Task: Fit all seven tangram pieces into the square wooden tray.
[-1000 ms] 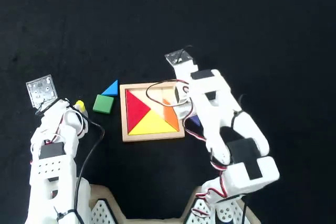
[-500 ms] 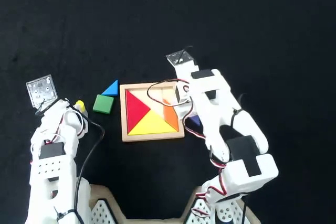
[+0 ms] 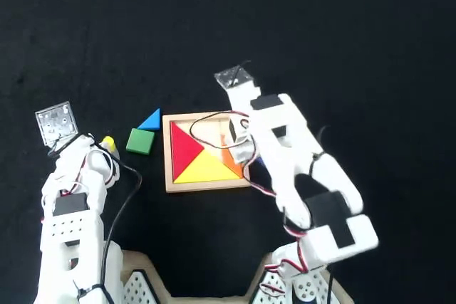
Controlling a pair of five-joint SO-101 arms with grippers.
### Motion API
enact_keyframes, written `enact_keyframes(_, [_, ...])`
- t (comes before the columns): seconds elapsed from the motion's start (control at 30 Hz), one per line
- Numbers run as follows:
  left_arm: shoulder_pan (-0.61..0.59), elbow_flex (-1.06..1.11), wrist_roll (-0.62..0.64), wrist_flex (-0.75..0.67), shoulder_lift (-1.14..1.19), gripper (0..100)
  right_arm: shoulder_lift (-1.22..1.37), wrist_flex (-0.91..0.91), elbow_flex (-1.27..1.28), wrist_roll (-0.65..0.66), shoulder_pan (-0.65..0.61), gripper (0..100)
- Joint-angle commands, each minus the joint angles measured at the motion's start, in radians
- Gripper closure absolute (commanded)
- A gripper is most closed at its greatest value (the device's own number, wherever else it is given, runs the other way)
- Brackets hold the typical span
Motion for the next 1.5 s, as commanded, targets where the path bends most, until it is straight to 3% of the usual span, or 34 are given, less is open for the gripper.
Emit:
enact_keyframes(0.0, [0.013,-0.007,0.002,-0.017,-0.017,84,0.048,-0.015,-0.07,-0.006,0.035,79.6])
enact_keyframes(1.47, [0.013,-0.007,0.002,-0.015,-0.017,84,0.067,-0.021,-0.048,0.031,0.118,79.7])
